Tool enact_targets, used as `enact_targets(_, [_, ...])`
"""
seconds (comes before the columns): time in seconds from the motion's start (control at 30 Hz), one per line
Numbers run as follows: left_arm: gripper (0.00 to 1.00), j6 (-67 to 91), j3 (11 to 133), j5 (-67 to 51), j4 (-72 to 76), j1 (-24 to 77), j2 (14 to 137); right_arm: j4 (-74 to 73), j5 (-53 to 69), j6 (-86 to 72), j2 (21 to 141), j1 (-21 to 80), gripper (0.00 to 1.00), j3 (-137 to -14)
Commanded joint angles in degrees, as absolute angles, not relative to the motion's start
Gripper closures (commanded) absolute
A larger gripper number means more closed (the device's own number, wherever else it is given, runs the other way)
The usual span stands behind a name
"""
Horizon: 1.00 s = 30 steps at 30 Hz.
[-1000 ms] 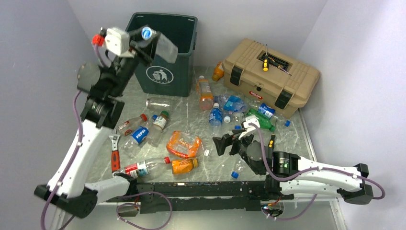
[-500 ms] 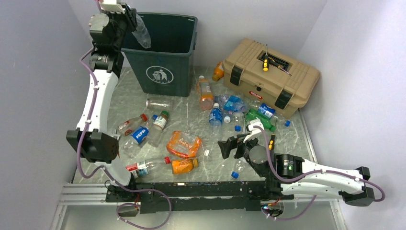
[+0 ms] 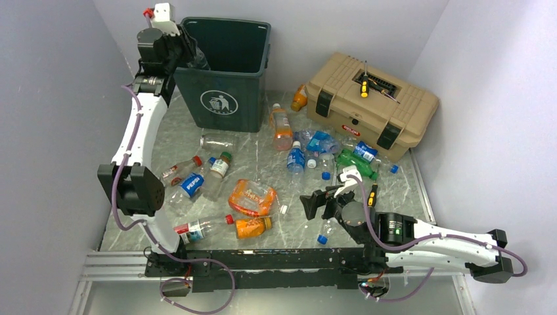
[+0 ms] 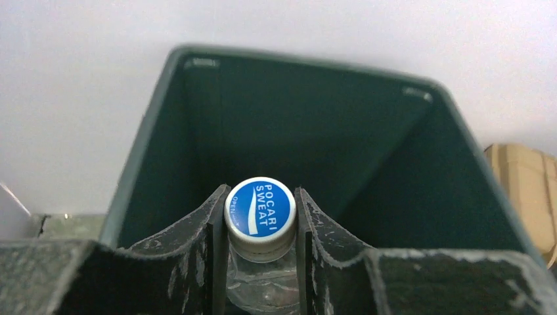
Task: Put the plastic bottles in the bin
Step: Place the plastic bottle in the trash bin.
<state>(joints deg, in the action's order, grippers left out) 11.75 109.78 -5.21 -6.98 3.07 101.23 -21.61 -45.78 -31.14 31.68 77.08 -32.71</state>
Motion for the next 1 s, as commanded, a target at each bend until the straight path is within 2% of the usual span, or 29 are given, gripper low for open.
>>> enact_targets(0.0, [1.00, 12.96, 106.99, -6.93, -7.11, 2.99, 101.50, -23.01, -46.69, -31.74, 31.91, 77.26, 0.00, -33.53])
enact_targets(0.17, [0.98, 12.22, 107.61, -8.84, -10.71, 2.99, 102.50, -23.20, -47.12, -32.42, 32.22, 77.26, 0.00, -32.96])
enact_targets(0.2, [0.86, 12.15, 107.94, -9.47, -11.51, 2.99, 102.64, -23.28, -47.22, -32.51, 32.39, 77.26, 0.00, -32.96])
enact_targets(0.3, [0.37, 12.56, 108.41, -10.28, -12.40, 2.99, 102.06, -23.54, -47.43, -32.41, 33.29, 77.23, 0.00, -33.43])
enact_targets(0.33, [0.26, 12.92, 108.31, -10.11, -12.27, 2.99, 101.45, -23.62, -47.47, -32.29, 33.57, 77.25, 0.00, -33.63])
enact_targets(0.4, [0.13, 13.26, 107.96, -9.85, -11.55, 2.99, 99.88, -23.79, -47.66, -32.02, 34.24, 77.26, 0.00, -34.19])
enact_targets(0.43, [0.03, 13.73, 107.93, -9.89, -11.33, 2.99, 98.88, -23.96, -47.76, -31.92, 34.54, 77.26, 0.00, -34.45])
enact_targets(0.57, [0.01, 15.43, 111.59, -11.28, -14.90, 3.12, 95.18, -24.06, -47.79, -31.33, 35.31, 77.21, 0.00, -35.43])
enact_targets(0.67, [0.00, 17.10, 109.24, -11.60, -14.76, 4.06, 88.74, -24.29, -48.08, -31.51, 35.76, 77.26, 0.00, -36.06])
enact_targets(0.8, [0.00, 17.65, 98.66, -11.13, -15.40, 7.17, 76.12, -26.58, -49.58, -33.65, 37.27, 77.05, 0.00, -38.16])
enact_targets(0.97, [0.01, 16.12, 83.63, -9.77, -23.12, 12.89, 62.04, -29.69, -48.31, -36.84, 41.34, 74.39, 0.00, -41.12])
